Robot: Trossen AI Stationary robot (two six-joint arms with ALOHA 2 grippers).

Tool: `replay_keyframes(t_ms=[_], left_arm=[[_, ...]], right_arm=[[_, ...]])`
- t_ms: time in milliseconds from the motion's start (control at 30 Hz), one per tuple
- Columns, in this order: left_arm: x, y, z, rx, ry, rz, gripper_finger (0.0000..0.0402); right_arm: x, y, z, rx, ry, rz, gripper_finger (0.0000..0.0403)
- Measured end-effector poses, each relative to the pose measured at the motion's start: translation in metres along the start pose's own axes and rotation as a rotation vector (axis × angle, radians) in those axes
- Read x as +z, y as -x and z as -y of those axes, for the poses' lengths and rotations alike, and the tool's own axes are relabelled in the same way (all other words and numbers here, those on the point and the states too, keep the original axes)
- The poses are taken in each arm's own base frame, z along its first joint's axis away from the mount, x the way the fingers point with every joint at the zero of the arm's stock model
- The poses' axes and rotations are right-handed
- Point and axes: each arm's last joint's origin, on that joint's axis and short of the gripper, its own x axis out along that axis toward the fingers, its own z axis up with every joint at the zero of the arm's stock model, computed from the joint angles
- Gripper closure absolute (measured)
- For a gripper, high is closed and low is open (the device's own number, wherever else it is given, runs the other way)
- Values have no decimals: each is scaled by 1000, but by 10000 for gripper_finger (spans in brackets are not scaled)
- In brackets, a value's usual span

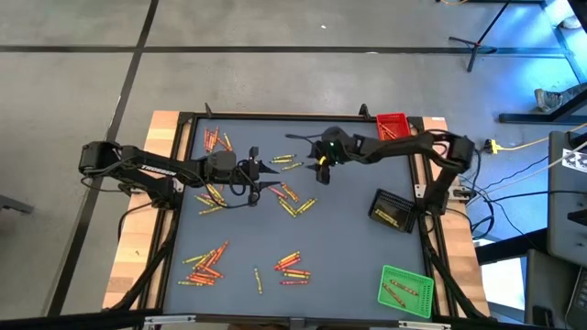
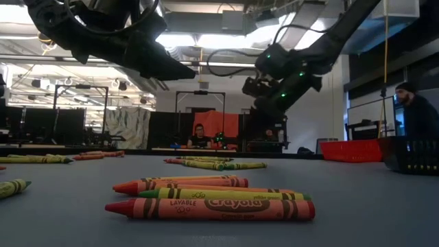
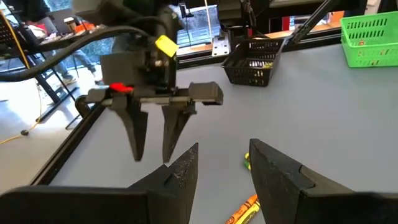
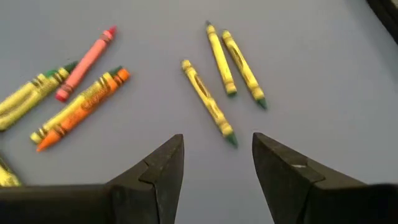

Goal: Sort crayons
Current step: Put the green crayon into the black basket

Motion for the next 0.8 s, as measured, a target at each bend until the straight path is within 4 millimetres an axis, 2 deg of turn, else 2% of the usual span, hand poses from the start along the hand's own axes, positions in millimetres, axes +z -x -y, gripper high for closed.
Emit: replay_keyframes(t_ms=[333, 633, 800], left_arm=[[0, 0, 0, 0, 0, -1, 274], [0, 0, 0, 1, 0, -1, 274], [0, 0, 0, 2, 0, 0, 274]], right_arm=[[10, -37, 15, 14, 19, -62, 214], [6, -55, 19, 36, 7, -185, 215], [5, -59, 20, 13, 32, -225, 245]])
